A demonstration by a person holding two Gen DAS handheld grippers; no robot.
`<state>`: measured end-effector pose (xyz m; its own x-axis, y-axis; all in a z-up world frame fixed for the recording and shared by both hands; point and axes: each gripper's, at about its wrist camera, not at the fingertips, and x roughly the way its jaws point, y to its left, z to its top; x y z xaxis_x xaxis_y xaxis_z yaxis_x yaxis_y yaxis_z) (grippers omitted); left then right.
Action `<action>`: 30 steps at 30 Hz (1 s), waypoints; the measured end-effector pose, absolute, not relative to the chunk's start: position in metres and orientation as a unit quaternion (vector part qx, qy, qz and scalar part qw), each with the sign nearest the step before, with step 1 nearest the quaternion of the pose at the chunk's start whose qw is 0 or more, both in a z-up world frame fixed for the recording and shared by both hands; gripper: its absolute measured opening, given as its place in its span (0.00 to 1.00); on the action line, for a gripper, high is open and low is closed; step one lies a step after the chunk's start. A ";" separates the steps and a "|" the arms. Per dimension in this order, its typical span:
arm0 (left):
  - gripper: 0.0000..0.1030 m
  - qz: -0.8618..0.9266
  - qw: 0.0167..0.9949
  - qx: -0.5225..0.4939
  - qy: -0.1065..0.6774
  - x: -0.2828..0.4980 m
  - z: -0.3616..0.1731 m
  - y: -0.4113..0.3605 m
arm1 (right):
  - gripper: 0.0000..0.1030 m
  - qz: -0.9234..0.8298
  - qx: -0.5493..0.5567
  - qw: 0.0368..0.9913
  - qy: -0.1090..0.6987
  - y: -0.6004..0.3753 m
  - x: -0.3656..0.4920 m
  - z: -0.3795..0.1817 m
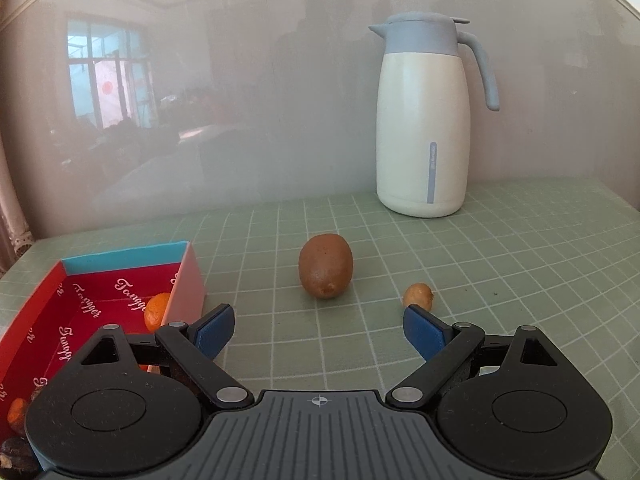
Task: Organize fruits
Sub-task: 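Move the left tool from the box toward the brown kiwi, then grasp the brown kiwi with the left tool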
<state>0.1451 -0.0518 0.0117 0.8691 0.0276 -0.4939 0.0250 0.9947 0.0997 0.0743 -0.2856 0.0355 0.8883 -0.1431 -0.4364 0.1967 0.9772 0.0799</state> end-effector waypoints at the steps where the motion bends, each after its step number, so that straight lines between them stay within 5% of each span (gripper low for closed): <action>1: 0.88 0.001 0.965 0.053 0.258 0.149 0.012 -0.053 | 1.00 -0.096 0.058 0.970 0.216 -0.285 0.075 0.036; 27: 0.87 -0.022 0.952 0.041 0.303 0.249 -0.011 -0.051 | 1.00 -0.102 0.075 0.966 0.227 -0.284 0.093 0.026; 30: 0.70 -0.025 0.949 0.038 0.312 0.254 -0.016 -0.049 | 1.00 -0.097 0.070 0.966 0.228 -0.280 0.094 0.027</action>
<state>0.2540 -0.0493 -0.0162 0.8040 -0.0236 -0.5942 0.0707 0.9959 0.0561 0.0938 -0.2801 0.0268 0.8774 -0.1554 -0.4539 0.2193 0.9714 0.0912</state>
